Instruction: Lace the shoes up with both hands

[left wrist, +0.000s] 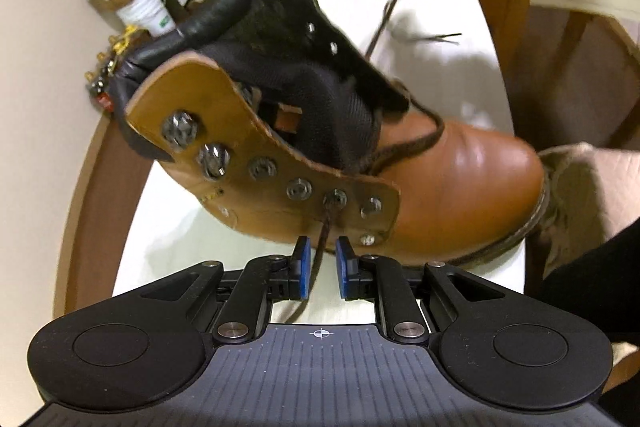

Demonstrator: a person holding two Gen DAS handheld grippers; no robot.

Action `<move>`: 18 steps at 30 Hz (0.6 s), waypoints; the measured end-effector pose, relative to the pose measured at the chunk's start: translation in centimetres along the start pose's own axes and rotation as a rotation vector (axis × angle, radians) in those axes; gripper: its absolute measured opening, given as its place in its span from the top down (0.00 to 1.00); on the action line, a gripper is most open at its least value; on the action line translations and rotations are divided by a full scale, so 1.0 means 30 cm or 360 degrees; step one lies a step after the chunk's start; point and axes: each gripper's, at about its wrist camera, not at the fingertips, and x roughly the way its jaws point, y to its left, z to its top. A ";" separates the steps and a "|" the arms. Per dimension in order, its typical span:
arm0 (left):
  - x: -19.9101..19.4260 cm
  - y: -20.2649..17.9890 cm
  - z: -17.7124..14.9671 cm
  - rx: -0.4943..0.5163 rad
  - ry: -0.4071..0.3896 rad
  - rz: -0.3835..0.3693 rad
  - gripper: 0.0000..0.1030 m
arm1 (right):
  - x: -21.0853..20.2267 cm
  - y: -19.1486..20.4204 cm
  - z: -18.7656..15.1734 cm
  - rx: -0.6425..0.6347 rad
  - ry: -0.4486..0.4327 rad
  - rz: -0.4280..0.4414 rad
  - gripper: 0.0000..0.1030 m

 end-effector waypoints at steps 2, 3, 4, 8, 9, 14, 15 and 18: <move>0.003 0.008 -0.003 -0.0047 0.0008 -0.0034 0.97 | 0.019 -0.011 -0.041 0.0023 0.0126 -0.0018 0.96; 0.001 0.010 -0.003 -0.0057 0.0011 -0.0041 0.97 | 0.016 -0.002 -0.049 0.0000 0.0147 0.0003 0.96; 0.002 0.011 -0.007 -0.0062 0.0029 -0.0048 0.97 | 0.004 0.012 -0.054 -0.0028 0.0143 0.0039 0.94; 0.005 -0.014 -0.065 -0.0062 0.0175 -0.0088 0.98 | -0.085 0.093 -0.033 -0.0093 -0.0009 0.0240 0.82; 0.001 -0.021 -0.080 -0.0057 0.0197 -0.0093 0.98 | -0.106 0.100 -0.030 -0.0092 -0.0055 0.0267 0.82; -0.016 -0.021 -0.101 -0.0105 0.0204 -0.0084 0.98 | -0.255 0.180 -0.007 -0.0174 -0.0472 0.0475 0.75; -0.018 -0.017 -0.100 -0.0118 0.0197 -0.0081 0.98 | -0.283 0.203 0.006 -0.0215 -0.0555 0.0512 0.73; -0.027 -0.008 -0.093 -0.0129 0.0189 -0.0070 0.97 | -0.313 0.276 0.052 -0.0361 -0.0649 0.0570 0.73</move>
